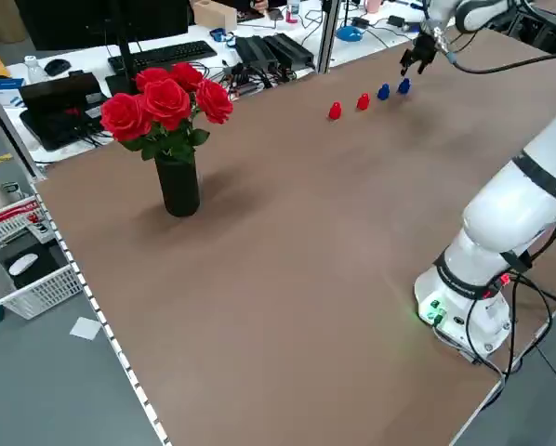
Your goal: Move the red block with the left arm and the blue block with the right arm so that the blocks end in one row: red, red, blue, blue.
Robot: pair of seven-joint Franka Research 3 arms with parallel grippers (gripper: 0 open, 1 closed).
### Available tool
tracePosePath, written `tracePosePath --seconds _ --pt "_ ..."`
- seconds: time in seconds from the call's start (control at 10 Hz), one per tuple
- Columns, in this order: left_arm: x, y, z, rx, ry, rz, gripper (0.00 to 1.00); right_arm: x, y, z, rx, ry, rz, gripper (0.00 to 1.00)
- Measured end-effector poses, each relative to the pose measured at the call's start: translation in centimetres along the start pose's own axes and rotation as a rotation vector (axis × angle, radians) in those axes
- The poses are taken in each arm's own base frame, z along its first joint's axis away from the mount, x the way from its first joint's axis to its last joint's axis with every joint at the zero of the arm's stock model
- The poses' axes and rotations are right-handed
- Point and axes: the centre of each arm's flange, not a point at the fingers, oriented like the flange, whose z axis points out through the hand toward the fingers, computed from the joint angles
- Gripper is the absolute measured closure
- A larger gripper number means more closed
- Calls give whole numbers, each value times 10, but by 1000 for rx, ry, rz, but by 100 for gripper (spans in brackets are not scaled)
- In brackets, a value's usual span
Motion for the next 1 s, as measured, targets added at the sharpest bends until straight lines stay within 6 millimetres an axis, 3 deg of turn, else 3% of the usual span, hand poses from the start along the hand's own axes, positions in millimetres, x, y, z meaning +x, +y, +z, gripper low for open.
tracePosePath --seconds 0.2,0.3,0.5,0.6,0.8,1.0 --pt "2 -10 0 2 -1 -10 0 5 32 -88 24 32 33 0" --pt "8 -12 -5 1 10 -12 0 8 65 -136 27 9 35 0" --pt "24 -12 -18 -5 45 -11 0 16 157 -225 3 -45 13 0" --pt "31 -12 -19 -7 48 -11 0 15 200 -259 -13 -66 -3 0" --pt "37 -13 -14 -7 40 -13 1 9 267 -305 -33 -89 -69 0" --pt "36 -12 -13 -7 29 -11 1 6 319 -333 -32 -100 -168 0"
